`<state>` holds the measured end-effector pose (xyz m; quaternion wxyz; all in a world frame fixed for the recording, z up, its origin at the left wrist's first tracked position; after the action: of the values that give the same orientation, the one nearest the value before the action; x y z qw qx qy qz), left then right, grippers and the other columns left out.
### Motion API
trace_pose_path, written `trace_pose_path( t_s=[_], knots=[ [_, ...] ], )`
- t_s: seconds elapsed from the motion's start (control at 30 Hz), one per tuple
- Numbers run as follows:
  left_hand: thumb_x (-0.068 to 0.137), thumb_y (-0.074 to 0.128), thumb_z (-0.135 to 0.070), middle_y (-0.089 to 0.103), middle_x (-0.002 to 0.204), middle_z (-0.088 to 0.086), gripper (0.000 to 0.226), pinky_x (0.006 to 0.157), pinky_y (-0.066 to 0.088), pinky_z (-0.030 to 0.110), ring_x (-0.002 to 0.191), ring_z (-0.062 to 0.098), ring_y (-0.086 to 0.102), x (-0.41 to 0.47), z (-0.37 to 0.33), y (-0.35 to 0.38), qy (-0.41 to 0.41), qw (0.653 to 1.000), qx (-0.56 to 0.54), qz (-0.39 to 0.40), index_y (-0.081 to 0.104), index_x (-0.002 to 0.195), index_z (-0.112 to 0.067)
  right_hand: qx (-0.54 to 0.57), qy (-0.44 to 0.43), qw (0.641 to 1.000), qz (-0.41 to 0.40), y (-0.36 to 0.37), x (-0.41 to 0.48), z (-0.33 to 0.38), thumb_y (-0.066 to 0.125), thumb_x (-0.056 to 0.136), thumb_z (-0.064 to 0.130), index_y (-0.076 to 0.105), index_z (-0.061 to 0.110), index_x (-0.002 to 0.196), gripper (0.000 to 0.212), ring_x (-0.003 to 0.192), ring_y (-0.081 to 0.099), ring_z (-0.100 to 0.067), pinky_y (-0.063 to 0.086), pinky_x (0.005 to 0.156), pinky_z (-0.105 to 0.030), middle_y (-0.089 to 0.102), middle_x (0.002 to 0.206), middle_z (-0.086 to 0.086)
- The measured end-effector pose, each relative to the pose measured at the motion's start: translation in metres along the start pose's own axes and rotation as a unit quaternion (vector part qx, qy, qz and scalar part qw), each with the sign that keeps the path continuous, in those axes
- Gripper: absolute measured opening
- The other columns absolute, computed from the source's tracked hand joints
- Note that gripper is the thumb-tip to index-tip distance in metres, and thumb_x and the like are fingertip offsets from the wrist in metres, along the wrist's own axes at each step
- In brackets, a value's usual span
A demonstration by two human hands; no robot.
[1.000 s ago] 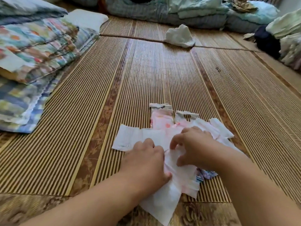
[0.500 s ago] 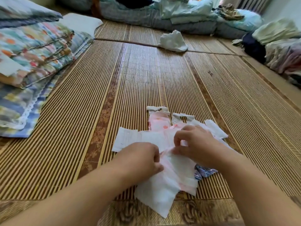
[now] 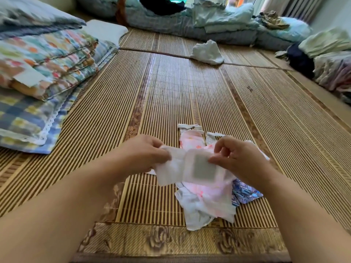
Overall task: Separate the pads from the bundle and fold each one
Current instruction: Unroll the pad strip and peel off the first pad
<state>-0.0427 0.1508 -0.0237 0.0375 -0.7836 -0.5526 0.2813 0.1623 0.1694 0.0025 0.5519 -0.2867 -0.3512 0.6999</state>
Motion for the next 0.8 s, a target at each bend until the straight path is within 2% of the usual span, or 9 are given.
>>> trace_pose_path(
  t_s=[0.1, 0.13, 0.2, 0.27, 0.37, 0.43, 0.53, 0.67, 0.8],
  knots=[
    [0.087, 0.062, -0.016, 0.068, 0.096, 0.015, 0.018, 0.063, 0.056, 0.029, 0.077, 0.024, 0.068, -0.003, 0.009, -0.022, -0.022, 0.997, -0.071, -0.029, 0.065, 0.099, -0.003, -0.004, 0.061, 0.997, 0.047, 0.009, 0.001, -0.015, 0.083, 0.064, 0.029, 0.06, 0.038, 0.096, 0.041, 0.07, 0.059, -0.007, 0.053, 0.065, -0.027, 0.061, 0.078, 0.01],
    [0.087, 0.062, -0.015, 0.067, 0.096, 0.016, 0.019, 0.059, 0.055, 0.027, 0.075, 0.023, 0.068, -0.004, 0.013, -0.028, -0.03, 0.995, -0.086, -0.035, 0.064, 0.101, -0.003, -0.011, 0.076, 0.996, 0.053, 0.009, 0.0, -0.019, 0.084, 0.064, 0.027, 0.059, 0.041, 0.098, 0.044, 0.074, 0.06, -0.008, 0.054, 0.07, -0.029, 0.062, 0.081, 0.012],
    [0.086, 0.062, -0.014, 0.067, 0.095, 0.016, 0.019, 0.054, 0.054, 0.026, 0.07, 0.022, 0.067, -0.007, 0.019, -0.036, -0.044, 0.994, -0.097, -0.037, 0.064, 0.101, -0.003, -0.04, 0.088, 0.994, 0.057, 0.007, 0.0, -0.024, 0.082, 0.067, 0.023, 0.058, 0.044, 0.089, 0.039, 0.076, 0.061, -0.009, 0.053, 0.068, -0.027, 0.062, 0.082, 0.013],
    [0.086, 0.062, -0.013, 0.067, 0.094, 0.017, 0.017, 0.055, 0.053, 0.027, 0.069, 0.023, 0.067, -0.01, 0.025, -0.042, -0.053, 0.994, -0.087, -0.04, 0.065, 0.099, -0.002, -0.061, 0.102, 0.991, 0.058, 0.003, 0.0, -0.028, 0.08, 0.07, 0.02, 0.056, 0.038, 0.082, 0.032, 0.072, 0.062, -0.008, 0.053, 0.061, -0.025, 0.063, 0.082, 0.011],
    [0.085, 0.062, -0.012, 0.067, 0.095, 0.018, 0.015, 0.056, 0.054, 0.029, 0.072, 0.027, 0.066, -0.014, 0.034, -0.049, -0.064, 0.994, -0.076, -0.05, 0.066, 0.097, -0.004, -0.04, 0.119, 0.991, 0.052, -0.005, 0.001, -0.034, 0.077, 0.073, 0.018, 0.062, 0.024, 0.079, 0.017, 0.066, 0.063, -0.008, 0.05, 0.055, -0.024, 0.066, 0.077, 0.005],
    [0.086, 0.061, -0.01, 0.067, 0.095, 0.019, 0.014, 0.057, 0.054, 0.031, 0.073, 0.029, 0.066, -0.016, 0.04, -0.054, -0.073, 0.992, -0.083, -0.057, 0.067, 0.097, -0.004, -0.002, 0.139, 0.989, 0.047, -0.012, 0.001, -0.039, 0.076, 0.074, 0.019, 0.065, 0.021, 0.08, 0.013, 0.065, 0.063, -0.011, 0.045, 0.055, -0.024, 0.068, 0.076, 0.003],
    [0.086, 0.06, -0.007, 0.07, 0.095, 0.021, 0.015, 0.058, 0.055, 0.033, 0.074, 0.03, 0.067, -0.019, 0.049, -0.062, -0.089, 0.988, -0.105, -0.068, 0.067, 0.099, -0.002, 0.087, 0.18, 0.98, 0.016, -0.026, 0.001, -0.052, 0.076, 0.074, 0.016, 0.068, 0.01, 0.078, 0.011, 0.06, 0.065, -0.015, 0.047, 0.055, -0.024, 0.07, 0.071, -0.004],
    [0.086, 0.061, -0.009, 0.069, 0.098, 0.02, 0.017, 0.06, 0.055, 0.036, 0.081, 0.033, 0.068, -0.019, 0.056, -0.066, -0.097, 0.986, -0.105, -0.084, 0.065, 0.103, -0.004, 0.232, 0.259, 0.938, 0.005, -0.024, -0.003, -0.073, 0.072, 0.075, 0.008, 0.066, -0.002, 0.087, 0.016, 0.069, 0.068, -0.025, 0.057, 0.058, -0.035, 0.07, 0.083, -0.017],
    [0.085, 0.065, -0.013, 0.071, 0.096, 0.017, 0.017, 0.066, 0.058, 0.038, 0.081, 0.029, 0.071, -0.017, 0.055, -0.066, -0.089, 0.988, -0.083, -0.099, 0.066, 0.1, -0.007, 0.244, 0.285, 0.926, -0.051, -0.021, -0.003, -0.081, 0.074, 0.075, 0.009, 0.064, -0.004, 0.088, 0.02, 0.074, 0.069, -0.031, 0.059, 0.074, -0.048, 0.07, 0.087, -0.02]
  ],
)
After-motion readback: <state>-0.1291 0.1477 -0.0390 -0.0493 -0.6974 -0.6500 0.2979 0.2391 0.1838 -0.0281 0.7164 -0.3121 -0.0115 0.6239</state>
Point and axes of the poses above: each hand's wrist, its own x-axis towards the middle knuckle, its own y-axis out of the palm, z = x × y, the point moved 8 cm from there along x, towards the middle knuckle
